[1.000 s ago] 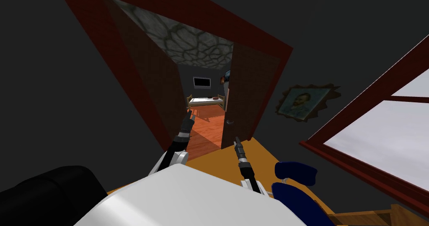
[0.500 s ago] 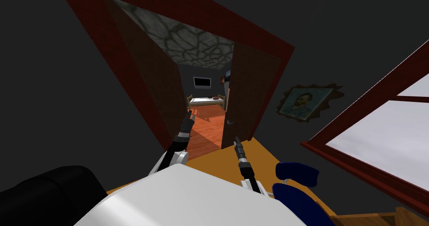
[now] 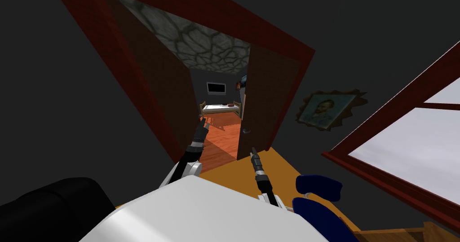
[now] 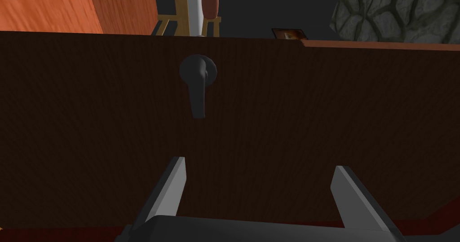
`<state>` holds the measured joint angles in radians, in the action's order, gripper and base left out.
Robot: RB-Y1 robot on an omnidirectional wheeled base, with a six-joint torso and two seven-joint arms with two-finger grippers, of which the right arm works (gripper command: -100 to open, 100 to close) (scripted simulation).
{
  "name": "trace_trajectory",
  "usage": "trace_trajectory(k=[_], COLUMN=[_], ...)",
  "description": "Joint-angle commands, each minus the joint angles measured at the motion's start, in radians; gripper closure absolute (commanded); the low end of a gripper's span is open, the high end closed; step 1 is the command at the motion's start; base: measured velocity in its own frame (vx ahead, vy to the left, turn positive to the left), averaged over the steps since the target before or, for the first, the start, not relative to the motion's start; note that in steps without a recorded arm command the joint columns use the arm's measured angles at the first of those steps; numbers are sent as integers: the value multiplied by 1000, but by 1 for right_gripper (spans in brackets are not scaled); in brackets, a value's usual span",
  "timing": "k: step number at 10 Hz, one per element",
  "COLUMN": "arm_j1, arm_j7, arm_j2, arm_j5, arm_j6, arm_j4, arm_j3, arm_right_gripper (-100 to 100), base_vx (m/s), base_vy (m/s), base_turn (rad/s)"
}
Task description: Push the door open
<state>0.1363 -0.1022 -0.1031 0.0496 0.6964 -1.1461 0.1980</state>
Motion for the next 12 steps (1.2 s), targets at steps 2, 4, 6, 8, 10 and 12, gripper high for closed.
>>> trace_trajectory(k=[2,4,6,8,10,12], arm_j1=[-1,-1,-1,-1,-2,-2], arm_j7=[-1,-1,-1,-1,-5,-6], arm_j2=[-1,-1,-1,-1,-2,-2], arm_j5=[0,0,0,0,4,5], arm_j6=[1,1,1,1,6,7], arm_j4=[3,3,3,3,19,25], arm_j3=[1,1,1,1,11,14], arm_right_gripper=[-100,-100,-100,-100,-100,-100], base_vx=[24,-10,9,-4,0,58], base_vy=[-3,6,-4,2,0,-9], base_turn=[-14,33,-25,13,0,-47])
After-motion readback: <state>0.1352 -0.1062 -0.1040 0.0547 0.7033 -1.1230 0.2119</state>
